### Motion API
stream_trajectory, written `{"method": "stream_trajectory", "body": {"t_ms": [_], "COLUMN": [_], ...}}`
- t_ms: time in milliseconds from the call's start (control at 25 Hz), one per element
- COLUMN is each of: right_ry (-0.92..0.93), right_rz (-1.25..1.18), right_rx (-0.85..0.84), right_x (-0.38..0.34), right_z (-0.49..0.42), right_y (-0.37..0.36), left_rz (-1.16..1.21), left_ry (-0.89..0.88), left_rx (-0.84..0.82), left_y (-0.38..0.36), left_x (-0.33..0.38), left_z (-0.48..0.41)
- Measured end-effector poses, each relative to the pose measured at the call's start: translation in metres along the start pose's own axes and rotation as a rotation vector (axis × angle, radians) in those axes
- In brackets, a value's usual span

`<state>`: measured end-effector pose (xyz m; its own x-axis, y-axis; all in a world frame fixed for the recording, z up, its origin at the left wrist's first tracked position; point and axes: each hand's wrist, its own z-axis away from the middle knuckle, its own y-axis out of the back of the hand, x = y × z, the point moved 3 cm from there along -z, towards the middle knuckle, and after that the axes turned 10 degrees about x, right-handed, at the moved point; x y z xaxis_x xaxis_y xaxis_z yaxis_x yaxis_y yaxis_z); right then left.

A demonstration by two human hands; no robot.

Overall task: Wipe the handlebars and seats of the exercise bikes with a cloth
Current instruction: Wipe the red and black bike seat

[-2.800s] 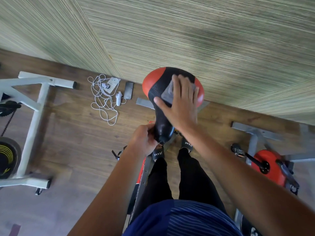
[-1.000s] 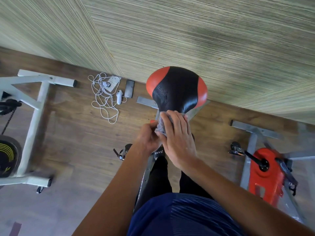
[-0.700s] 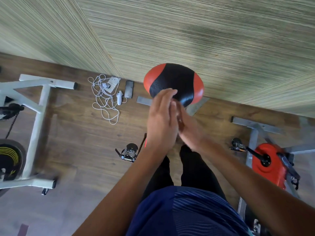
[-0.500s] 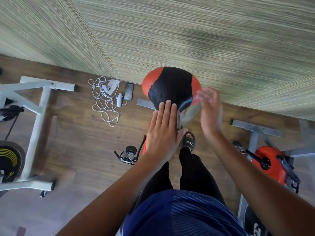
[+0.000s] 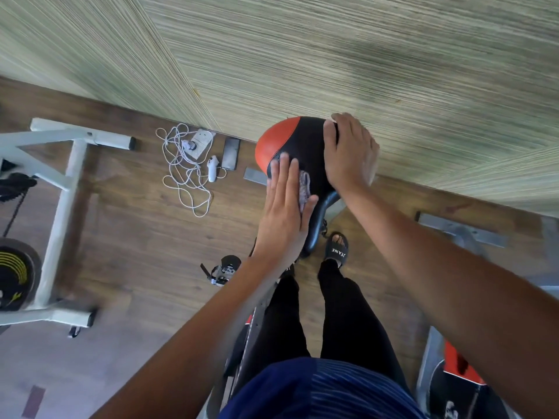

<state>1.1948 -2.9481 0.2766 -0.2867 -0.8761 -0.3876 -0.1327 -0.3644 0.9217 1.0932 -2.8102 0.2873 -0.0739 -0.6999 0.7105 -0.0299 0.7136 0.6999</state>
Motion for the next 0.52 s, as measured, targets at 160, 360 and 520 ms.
{"method": "stream_trajectory", "body": {"t_ms": [160,360,520], "right_ry": [-0.058,-0.063,-0.066], "right_rz": [-0.002,0.029,0.043], "right_rx": [0.063,0.079,0.077], "right_x": [-0.001,-0.006,-0.006], "right_z": [0.001,0.0,-0.002], "right_y": [-0.002,-0.005,-0.007], "left_rz": [-0.148,-0.389,-0.51], "left_ry": [-0.024,0.065,0.202], "left_rx": [0.092,0.119,0.002], "left_y": [-0.008,-0.006,-0.001], "left_x": [-0.005,-0.007,0.0], "left_z": [-0.051,-0.098,-0.145]}}
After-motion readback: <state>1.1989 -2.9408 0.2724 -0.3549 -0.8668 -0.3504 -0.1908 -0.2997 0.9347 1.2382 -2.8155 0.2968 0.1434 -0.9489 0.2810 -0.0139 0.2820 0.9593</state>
